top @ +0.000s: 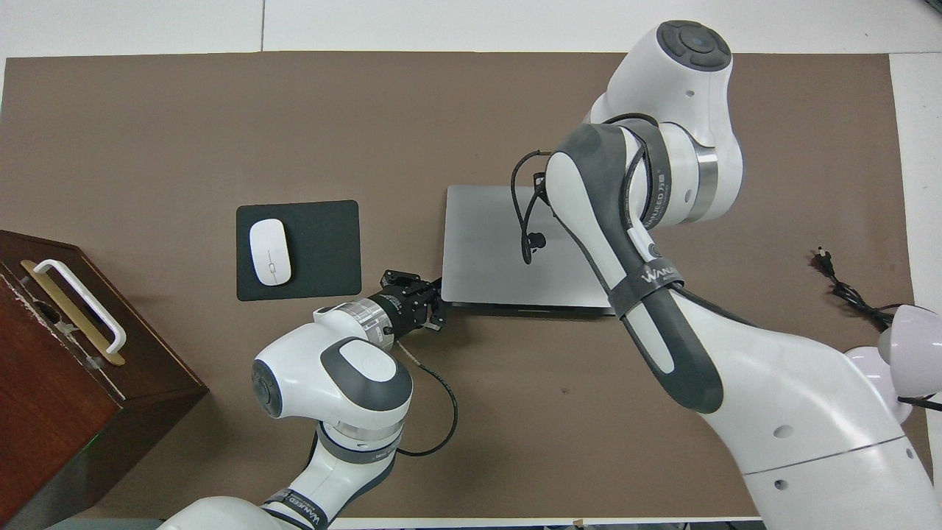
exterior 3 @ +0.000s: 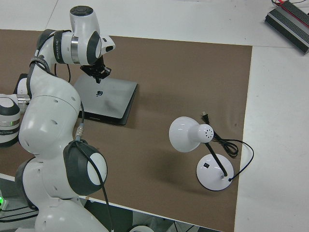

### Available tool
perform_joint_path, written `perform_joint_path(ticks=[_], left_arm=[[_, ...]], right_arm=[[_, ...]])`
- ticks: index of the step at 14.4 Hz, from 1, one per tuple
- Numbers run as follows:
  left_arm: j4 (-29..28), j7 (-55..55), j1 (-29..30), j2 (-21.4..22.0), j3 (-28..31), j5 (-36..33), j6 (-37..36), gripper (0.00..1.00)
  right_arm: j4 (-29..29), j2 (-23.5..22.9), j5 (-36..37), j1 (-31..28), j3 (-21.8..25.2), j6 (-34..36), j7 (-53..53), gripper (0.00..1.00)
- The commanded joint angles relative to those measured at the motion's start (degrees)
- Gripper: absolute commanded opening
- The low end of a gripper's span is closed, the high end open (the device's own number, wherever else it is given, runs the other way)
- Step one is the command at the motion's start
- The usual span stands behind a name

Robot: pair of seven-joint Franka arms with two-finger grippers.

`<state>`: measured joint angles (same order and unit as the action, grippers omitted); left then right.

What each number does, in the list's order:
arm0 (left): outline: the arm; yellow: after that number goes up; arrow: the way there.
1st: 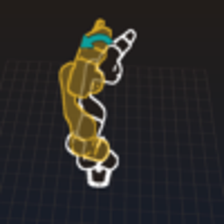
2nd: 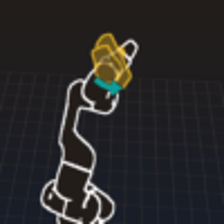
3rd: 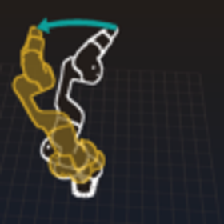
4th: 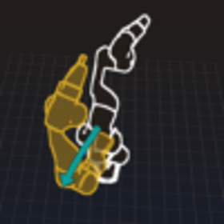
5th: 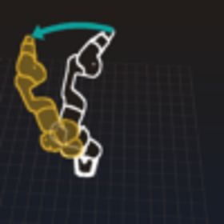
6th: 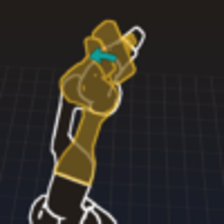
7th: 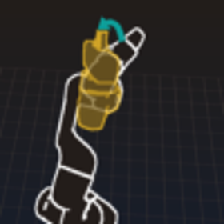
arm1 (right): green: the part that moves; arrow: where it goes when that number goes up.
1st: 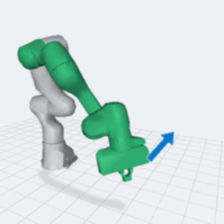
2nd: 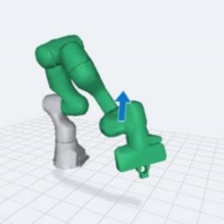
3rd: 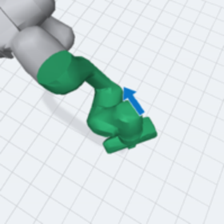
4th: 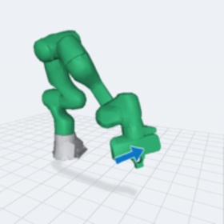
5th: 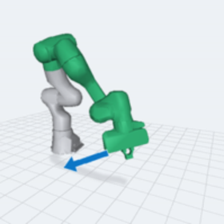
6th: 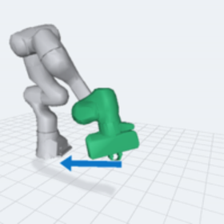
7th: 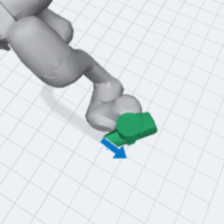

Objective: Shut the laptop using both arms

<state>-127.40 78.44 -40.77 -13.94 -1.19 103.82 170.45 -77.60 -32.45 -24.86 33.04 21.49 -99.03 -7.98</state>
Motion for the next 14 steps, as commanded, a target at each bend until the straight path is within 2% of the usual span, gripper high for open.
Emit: perform_joint_path(ticks=[1, 5, 10, 14], left_arm=[[0.13, -1.71, 0.6, 0.75, 0.14, 1.73, -0.73, 0.0], [0.13, -1.8, 2.53, 1.37, 0.31, 1.12, -2.31, 0.0], [0.13, -3.55, 4.02, 1.37, 0.31, 1.03, -2.75, 0.0], [0.13, -5.4, 6.31, 1.63, 0.4, 1.03, -3.89, 0.0]], right_arm=[[-0.44, 2.73, 1.57, -0.52, 0.65, 1.47, 1.74, 0.0], [-0.27, 5.37, 3.49, -1.57, 1.01, 4.81, 2.88, 0.0], [-0.36, 8.89, 5.43, -2.71, 1.1, 5.34, 4.46, 0.0], [-0.36, 11.7, 9.65, -3.07, 1.1, 7.09, 6.04, 0.0]])
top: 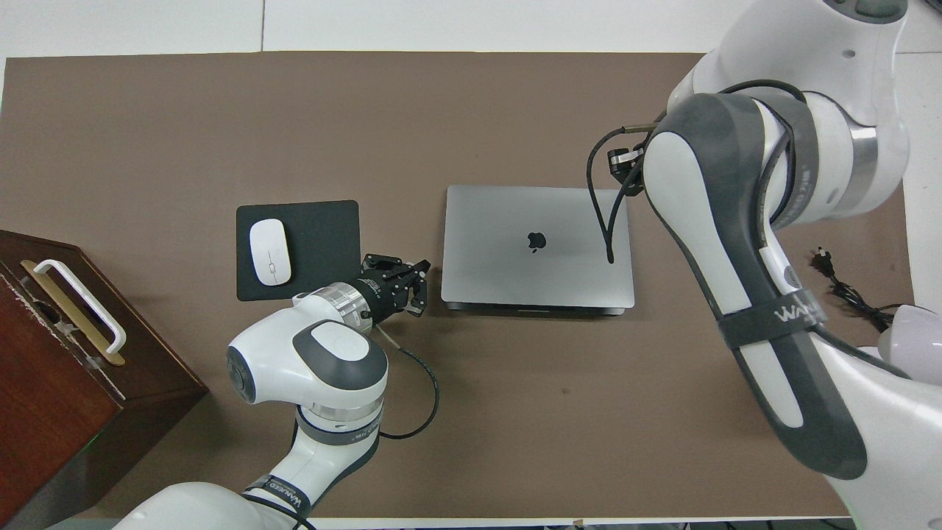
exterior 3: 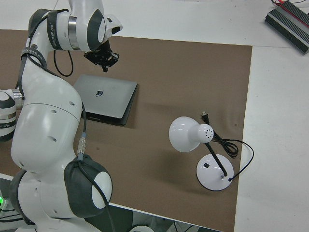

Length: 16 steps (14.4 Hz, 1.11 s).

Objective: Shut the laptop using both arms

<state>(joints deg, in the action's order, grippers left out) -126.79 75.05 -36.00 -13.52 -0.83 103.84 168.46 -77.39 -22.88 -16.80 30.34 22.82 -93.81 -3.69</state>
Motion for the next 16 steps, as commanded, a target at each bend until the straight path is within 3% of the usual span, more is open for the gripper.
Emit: perform_joint_path(ticks=[1, 6, 8, 12, 15, 16], left_arm=[[-0.39, -2.02, 2.07, 1.22, 0.13, 1.01, -1.9, 0.0], [3.03, -2.46, 6.12, 0.43, 0.04, -2.58, -1.73, 0.0], [4.7, -2.54, 7.34, 0.08, 0.04, -6.96, -1.73, 0.0], [7.6, -2.46, 10.59, -1.5, 0.04, -21.09, -3.47, 0.0], [9.88, -2.89, 14.55, -1.42, 0.22, -31.21, -11.54, 0.0], [10.24, -4.2, 16.39, -1.24, 0.22, -34.64, -14.36, 0.0]], right_arm=[[-0.57, 2.84, 2.2, -0.72, -0.15, 2.58, 1.76, 0.0], [-0.57, 6.0, 7.03, -3.26, -0.14, 2.76, 4.57, 0.0], [-0.57, 6.8, 11.5, -3.62, -0.15, 2.32, 6.85, 0.0], [-0.74, 9.69, 12.49, -6.34, -0.15, 2.23, 8.88, 0.0], [-1.26, 11.27, 12.06, -8.1, -0.15, 2.41, 8.88, 0.38], [-1.96, 12.59, 12.05, -8.1, -0.15, 3.19, 8.79, 0.47]])
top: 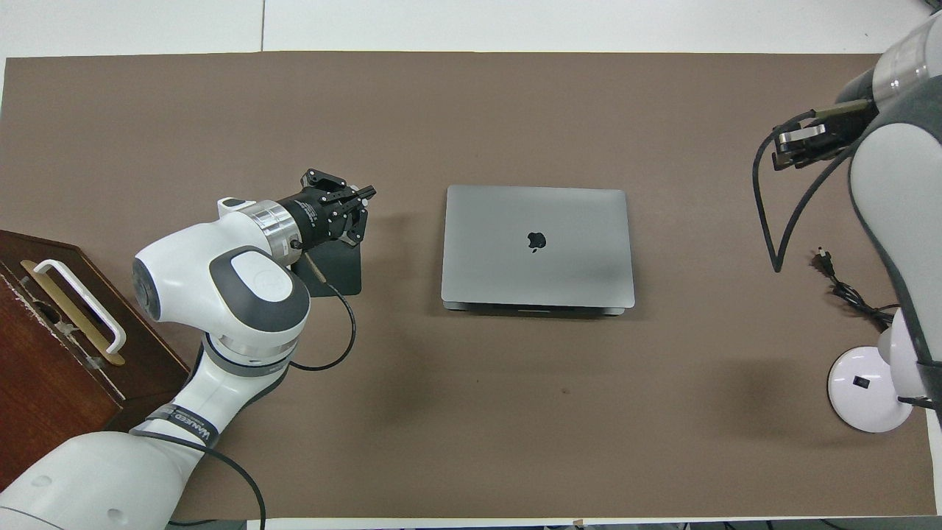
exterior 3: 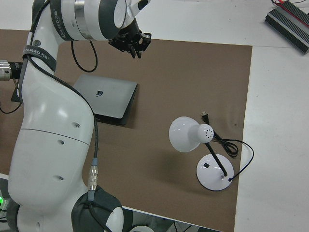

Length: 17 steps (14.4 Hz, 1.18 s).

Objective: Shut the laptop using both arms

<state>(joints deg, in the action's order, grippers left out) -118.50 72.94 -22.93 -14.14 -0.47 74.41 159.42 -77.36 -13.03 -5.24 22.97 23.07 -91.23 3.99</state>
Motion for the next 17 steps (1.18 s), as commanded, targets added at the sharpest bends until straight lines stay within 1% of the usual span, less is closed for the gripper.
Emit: perform_joint_path(ticks=[1, 2, 3, 4, 7, 10, 12, 14, 16, 17], left_arm=[[2.22, -3.58, 4.72, -0.45, -0.15, -7.59, -7.95, 0.0], [2.66, -4.9, 5.69, -0.27, -0.15, -9.53, -11.2, 0.0], [3.1, -6.14, 6.57, -0.01, 0.02, -12.24, -14.63, 0.0], [3.53, -6.41, 7.53, 0.26, 0.11, -15.84, -17.62, 0.0], [6.7, -6.41, 8.34, 0.61, 0.11, -29.2, -25.54, 0.0], [8.19, -6.5, 8.6, 2.36, 0.2, -38.51, -32.13, 0.0], [10.38, -7.2, 9.13, 3.42, 0.2, -45.37, -38.88, 0.0], [11.27, -11.22, 9.74, 5.61, 0.2, -50.04, -43.99, 0.0], [11.19, -18.15, 10.26, 7.89, 0.2, -54.7, -48.56, 0.0], [11.19, -22.63, 11.23, 8.43, 0.2, -55.94, -50.94, 0.0]], right_arm=[[-3.83, 4.75, 0.58, -0.64, -0.39, 0.79, 0.84, 0.51], [-5.59, 6.42, 1.02, -0.56, -0.39, 0.27, 0.93, 0.64], [-5.87, 6.78, 1.02, -0.82, -0.39, 0.27, 1.71, 0.84], [-5.61, 6.87, 1.02, -1.86, -0.39, 0.27, 3.2, 1.0], [-5.17, 7.93, 1.46, -2.4, -0.39, -0.08, 4.53, 1.0], [-4.47, 7.84, 2.87, -2.23, -0.65, -0.35, 4.62, 1.0], [-4.47, 8.02, 2.69, -1.87, -0.83, -0.09, 4.53, 1.0], [-4.99, 8.37, 1.9, -2.05, -0.66, -0.09, 4.62, 1.0], [-5.87, 9.16, 1.99, -2.83, -1.26, 0.53, 4.36, 1.0], [-6.13, 9.25, 1.99, -5.36, -2.92, 0.53, 4.27, 1.0]])
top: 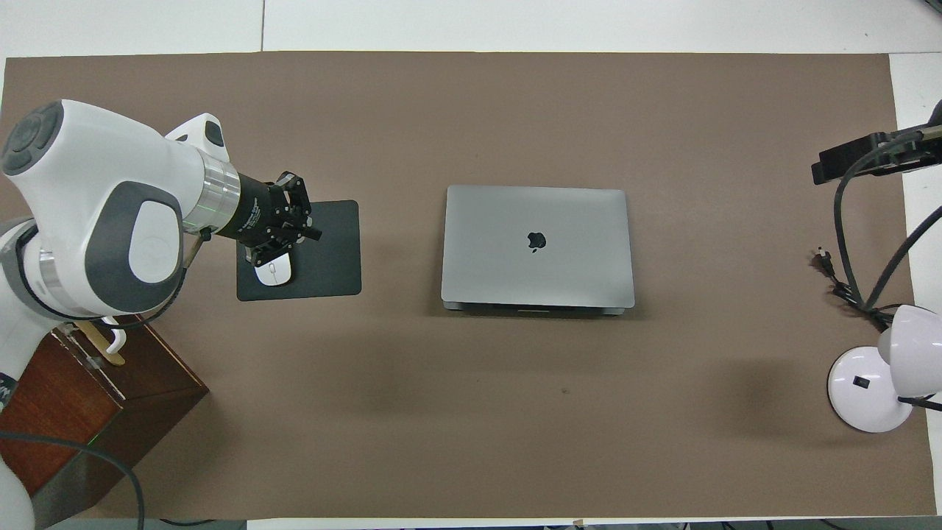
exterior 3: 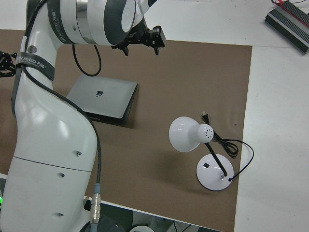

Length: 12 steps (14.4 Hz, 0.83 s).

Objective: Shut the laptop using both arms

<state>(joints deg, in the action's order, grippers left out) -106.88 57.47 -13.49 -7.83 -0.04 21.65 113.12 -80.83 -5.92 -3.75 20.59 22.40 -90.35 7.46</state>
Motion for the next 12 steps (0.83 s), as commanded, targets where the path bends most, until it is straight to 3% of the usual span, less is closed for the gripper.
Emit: perform_joint_path(ticks=[1, 3, 7, 9, 10, 12], left_arm=[[-0.26, -11.72, 2.32, 2.73, -0.13, -4.58, -6.58, 0.0], [0.79, -19.11, 3.63, 3.52, -0.22, -7.4, -10.71, 0.0], [0.97, -20.55, 7.94, 5.98, -0.31, -7.5, -14.59, 0.0], [0.88, -20.38, 8.21, 6.77, -0.04, -8.54, -14.94, 0.0], [0.88, -20.55, 8.21, 7.3, -0.04, -13.16, -15.03, 0.1], [0.36, -22.47, 7.52, 8.97, -0.13, -19.08, -15.21, 0.21]], right_arm=[[-3.79, 2.92, 0.42, -6.84, -6.8, -0.44, 0.54, 1.0], [-6.96, 4.86, 1.2, -13.53, -14.72, -1.14, -2.61, 1.0], [-6.71, 6.09, 3.57, -22.33, -23.96, -0.7, -3.16, 1.0], [-6.96, 7.14, 4.46, -23.93, -25.21, -0.35, -3.24, 1.0], [-7.4, 7.76, 4.46, -24.45, -25.3, -0.35, -2.9, 1.0], [-8.02, 8.2, 4.46, -24.55, -25.3, -0.35, -2.8, 1.0]])
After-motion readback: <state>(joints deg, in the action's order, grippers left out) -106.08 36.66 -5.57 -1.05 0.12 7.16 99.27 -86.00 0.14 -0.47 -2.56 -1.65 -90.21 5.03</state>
